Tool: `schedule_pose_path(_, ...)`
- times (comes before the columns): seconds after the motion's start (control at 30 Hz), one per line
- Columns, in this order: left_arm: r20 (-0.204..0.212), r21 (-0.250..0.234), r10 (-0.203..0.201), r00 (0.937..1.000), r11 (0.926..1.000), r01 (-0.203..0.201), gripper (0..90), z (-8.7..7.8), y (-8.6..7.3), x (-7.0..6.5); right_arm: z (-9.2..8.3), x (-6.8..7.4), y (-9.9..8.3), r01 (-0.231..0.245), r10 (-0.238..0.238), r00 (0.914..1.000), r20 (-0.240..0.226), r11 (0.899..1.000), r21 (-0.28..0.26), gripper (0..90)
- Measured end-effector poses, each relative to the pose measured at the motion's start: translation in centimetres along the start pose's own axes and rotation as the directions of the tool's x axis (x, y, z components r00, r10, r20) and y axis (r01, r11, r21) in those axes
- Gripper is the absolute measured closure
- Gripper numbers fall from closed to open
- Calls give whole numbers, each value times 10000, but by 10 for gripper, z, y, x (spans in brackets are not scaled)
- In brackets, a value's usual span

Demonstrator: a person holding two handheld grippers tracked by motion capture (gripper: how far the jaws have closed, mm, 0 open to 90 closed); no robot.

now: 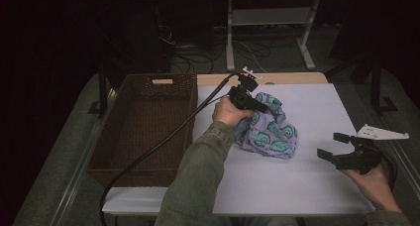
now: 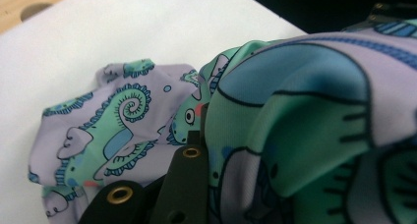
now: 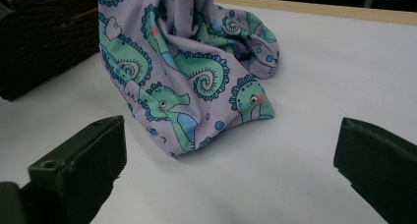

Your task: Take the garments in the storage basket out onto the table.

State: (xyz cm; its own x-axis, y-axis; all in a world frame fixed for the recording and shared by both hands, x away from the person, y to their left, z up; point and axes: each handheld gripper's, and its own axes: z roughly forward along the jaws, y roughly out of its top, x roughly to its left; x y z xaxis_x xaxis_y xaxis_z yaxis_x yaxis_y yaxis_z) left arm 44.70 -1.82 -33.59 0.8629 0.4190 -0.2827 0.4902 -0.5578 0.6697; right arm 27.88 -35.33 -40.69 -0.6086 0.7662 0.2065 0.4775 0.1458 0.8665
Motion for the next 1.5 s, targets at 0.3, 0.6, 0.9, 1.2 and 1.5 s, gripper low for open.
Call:
schedule_pose_path(0.3,-13,30,-78,10000,10000,78,619,2,-5,0,0,1,0,3,-3,10000,-4,10000,-1,0)
schedule_pose_path(0.6,-405,-168,329,9986,9993,-336,230,-16,-4,-11,0,1,0,-6,6,10000,7,10000,-8,0)
schedule_pose_path(0.9,115,-472,667,9977,9967,-661,0,-40,-6,-16,0,1,0,23,-23,10000,39,10000,-13,0)
schedule_pose_path(1.2,-198,-930,671,9975,9933,-687,0,-70,-17,-18,0,2,0,19,-19,10000,66,10000,3,0)
schedule_pose_path(1.5,-600,-1065,735,9955,9911,-796,0,-99,-32,-15,1,2,0,71,-72,9999,74,10000,56,0)
